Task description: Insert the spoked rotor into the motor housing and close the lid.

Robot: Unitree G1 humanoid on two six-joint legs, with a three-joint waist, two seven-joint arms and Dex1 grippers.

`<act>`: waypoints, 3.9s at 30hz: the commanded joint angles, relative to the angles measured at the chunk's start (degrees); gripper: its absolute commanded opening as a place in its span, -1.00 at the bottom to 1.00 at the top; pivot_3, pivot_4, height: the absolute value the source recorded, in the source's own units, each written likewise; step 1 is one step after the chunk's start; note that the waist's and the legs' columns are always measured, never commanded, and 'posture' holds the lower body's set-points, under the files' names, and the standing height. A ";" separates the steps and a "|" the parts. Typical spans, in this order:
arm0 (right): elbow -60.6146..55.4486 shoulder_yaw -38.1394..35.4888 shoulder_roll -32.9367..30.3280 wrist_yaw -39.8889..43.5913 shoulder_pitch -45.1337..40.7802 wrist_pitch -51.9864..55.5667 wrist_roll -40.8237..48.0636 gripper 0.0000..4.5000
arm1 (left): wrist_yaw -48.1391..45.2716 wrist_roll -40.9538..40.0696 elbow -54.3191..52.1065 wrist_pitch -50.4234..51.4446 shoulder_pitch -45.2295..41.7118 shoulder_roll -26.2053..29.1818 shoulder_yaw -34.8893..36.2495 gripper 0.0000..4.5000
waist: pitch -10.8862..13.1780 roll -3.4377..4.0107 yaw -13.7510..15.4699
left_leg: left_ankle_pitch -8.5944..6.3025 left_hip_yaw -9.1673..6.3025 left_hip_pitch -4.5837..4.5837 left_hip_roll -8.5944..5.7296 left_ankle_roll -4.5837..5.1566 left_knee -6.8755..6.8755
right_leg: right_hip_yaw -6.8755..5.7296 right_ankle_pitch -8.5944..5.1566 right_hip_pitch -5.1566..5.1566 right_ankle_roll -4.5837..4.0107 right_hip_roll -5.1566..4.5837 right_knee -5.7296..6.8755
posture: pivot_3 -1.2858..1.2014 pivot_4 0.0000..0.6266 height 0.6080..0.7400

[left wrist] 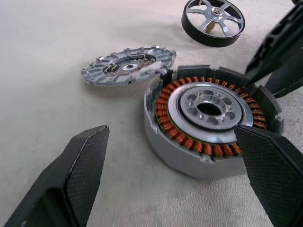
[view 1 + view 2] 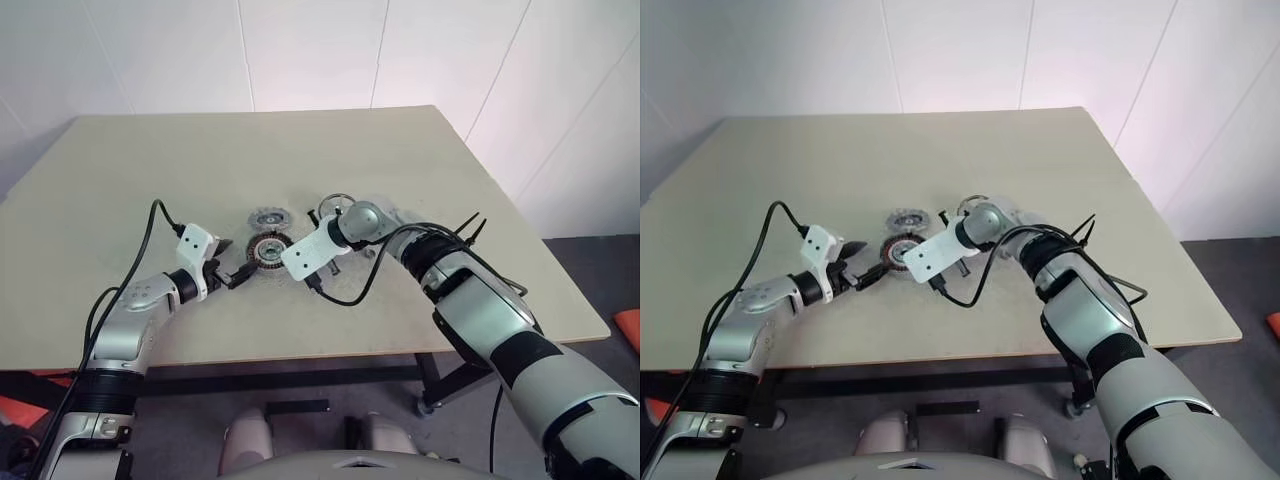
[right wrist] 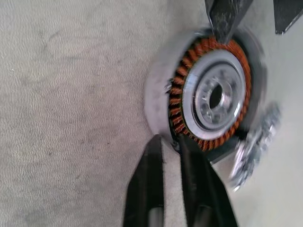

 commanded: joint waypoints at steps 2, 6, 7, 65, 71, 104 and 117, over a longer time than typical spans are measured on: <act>-0.99 -1.59 -0.32 -1.13 -2.17 -0.50 0.88 -0.98 | 0.18 -0.10 -1.40 -0.65 -1.17 0.14 0.67 1.00 | 0.01 0.01 -0.10 | 0.00 -0.01 -0.07 -0.01 0.00 0.01 | 0.00 0.01 -0.04 -0.01 0.00 0.00 | 0.03 -1.00 1.00; -1.54 -1.75 -0.88 -1.00 -1.69 -0.76 0.92 -0.98 | 0.36 -0.04 -1.51 -0.45 -1.38 0.04 0.63 1.00 | 0.01 0.00 -0.13 | 0.00 -0.01 -0.15 -0.01 0.00 0.04 | 0.00 0.01 -0.08 -0.01 0.00 -0.04 | 0.03 -1.00 1.00; -1.88 -1.88 -1.15 -0.77 -1.56 -0.85 1.10 -0.98 | 0.44 -0.03 -1.62 -0.38 -1.36 0.01 0.62 1.00 | 0.01 0.00 -0.14 | 0.00 -0.01 -0.15 -0.01 0.00 0.03 | 0.00 0.00 -0.09 -0.02 0.01 -0.03 | 0.03 -1.00 1.00; -34.90 -19.72 -22.28 7.58 26.21 29.04 22.10 -0.23 | -1.19 -1.35 -2.04 1.05 -0.63 -0.63 -0.58 1.00 | -0.01 -0.07 1.62 | 0.00 -0.01 0.06 -0.04 0.02 0.19 | -0.04 0.00 0.35 -0.01 0.04 -0.12 | 0.03 -1.00 1.00; -34.46 -20.79 -22.24 6.64 28.78 32.01 23.63 -0.23 | -1.85 -0.83 -0.22 0.86 -2.95 -1.41 -1.66 1.00 | 0.00 -0.02 1.39 | 0.01 -0.03 0.16 0.00 0.00 0.16 | -0.02 0.00 0.29 -0.01 0.06 -0.04 | 0.03 -1.00 1.00; -10.49 -24.88 -16.72 7.58 20.25 34.37 27.19 0.98 | -1.74 -0.49 0.99 -0.72 -2.30 -0.85 -0.87 1.00 | -0.01 -0.02 1.23 | 0.01 0.01 0.28 0.00 -0.01 0.14 | -0.02 0.00 0.40 -0.02 0.06 -0.06 | 0.03 -1.00 1.00; -4.94 -24.72 -16.03 7.57 18.57 35.57 26.61 -0.26 | -1.30 -0.20 0.45 -1.03 -1.65 -1.02 -0.88 1.00 | -0.01 -0.02 1.26 | 0.02 -0.02 0.40 -0.02 -0.01 0.23 | -0.02 0.04 0.54 -0.08 0.04 -0.06 | 0.03 -1.00 1.00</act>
